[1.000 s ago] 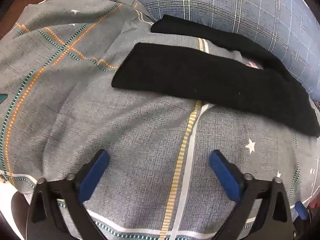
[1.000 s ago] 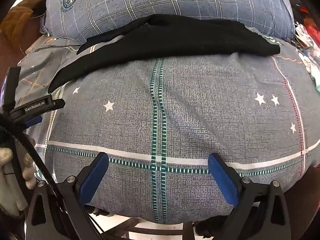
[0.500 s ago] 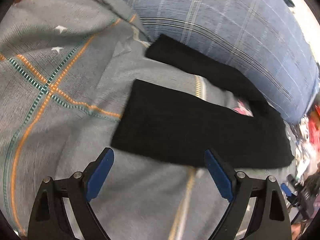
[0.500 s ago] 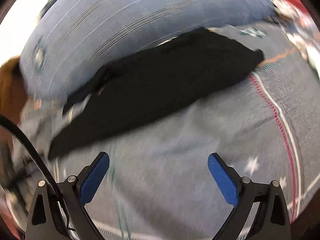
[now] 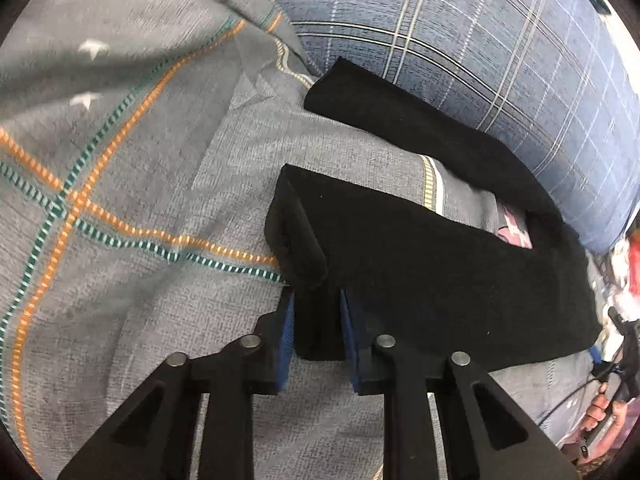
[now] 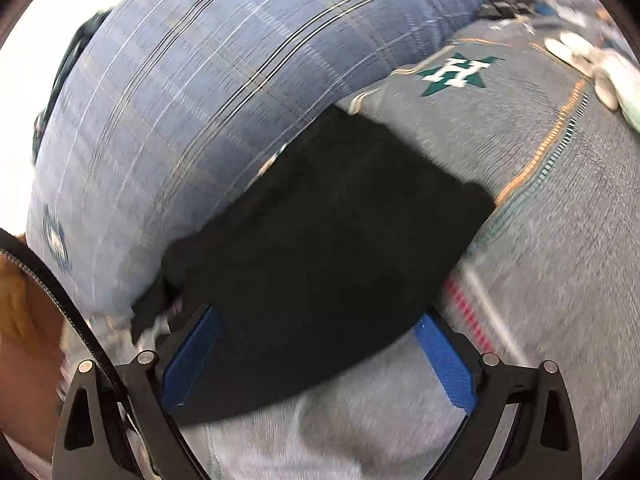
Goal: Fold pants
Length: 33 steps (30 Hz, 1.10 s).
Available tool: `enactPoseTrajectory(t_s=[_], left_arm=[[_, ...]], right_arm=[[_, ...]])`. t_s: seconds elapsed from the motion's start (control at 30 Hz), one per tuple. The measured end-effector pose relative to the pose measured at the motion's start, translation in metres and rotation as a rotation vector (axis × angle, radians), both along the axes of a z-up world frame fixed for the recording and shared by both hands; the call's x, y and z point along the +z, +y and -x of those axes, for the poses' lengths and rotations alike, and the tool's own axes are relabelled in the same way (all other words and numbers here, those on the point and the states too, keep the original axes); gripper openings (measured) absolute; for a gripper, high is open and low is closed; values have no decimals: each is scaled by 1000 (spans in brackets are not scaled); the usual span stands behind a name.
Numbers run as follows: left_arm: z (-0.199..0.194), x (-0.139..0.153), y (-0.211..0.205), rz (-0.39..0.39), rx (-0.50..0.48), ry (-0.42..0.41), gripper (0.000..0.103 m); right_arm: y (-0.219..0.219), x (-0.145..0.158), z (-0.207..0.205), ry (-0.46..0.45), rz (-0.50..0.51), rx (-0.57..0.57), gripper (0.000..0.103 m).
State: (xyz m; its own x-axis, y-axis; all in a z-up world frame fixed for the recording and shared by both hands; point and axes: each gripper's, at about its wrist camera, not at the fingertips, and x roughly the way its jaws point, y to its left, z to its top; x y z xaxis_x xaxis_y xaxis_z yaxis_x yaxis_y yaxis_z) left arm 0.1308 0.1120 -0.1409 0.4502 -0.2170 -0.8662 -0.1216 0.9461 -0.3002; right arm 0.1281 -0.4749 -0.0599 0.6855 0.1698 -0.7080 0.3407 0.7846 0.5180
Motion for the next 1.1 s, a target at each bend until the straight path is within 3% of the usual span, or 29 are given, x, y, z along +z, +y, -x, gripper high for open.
enactPoseTrajectory(t_s=[0.17,0.23,0.3,0.33,0.37,0.83,1.0,1.1], left_arm=[[-4,-2,5,54,29,-4,31],[-7,0,3,28,28,-5,19],[-7,2,4,44,45,-3,13],[-6,5,6,60,58,-5,13],[-4,7,7,65,64,-7,12],[58,88,5,77,71,-115,12],[85,80,7,89,72,-105,12],[84,57,3,31,66,-51,14]], right_arm=[[-27,-7,-1,-40,-103,-94,93],[-27,-7,-5,-37,-81,-104,87],[-26,-5,-12,-3,-23,-97,53],[-27,-7,-16,34,-20,-92,20],[-29,-8,-19,36,-46,-82,8],[-25,63,57,-107,-96,-27,7],[-50,76,100,-132,-58,-110,2],[-77,67,124,-83,-24,-178,2]])
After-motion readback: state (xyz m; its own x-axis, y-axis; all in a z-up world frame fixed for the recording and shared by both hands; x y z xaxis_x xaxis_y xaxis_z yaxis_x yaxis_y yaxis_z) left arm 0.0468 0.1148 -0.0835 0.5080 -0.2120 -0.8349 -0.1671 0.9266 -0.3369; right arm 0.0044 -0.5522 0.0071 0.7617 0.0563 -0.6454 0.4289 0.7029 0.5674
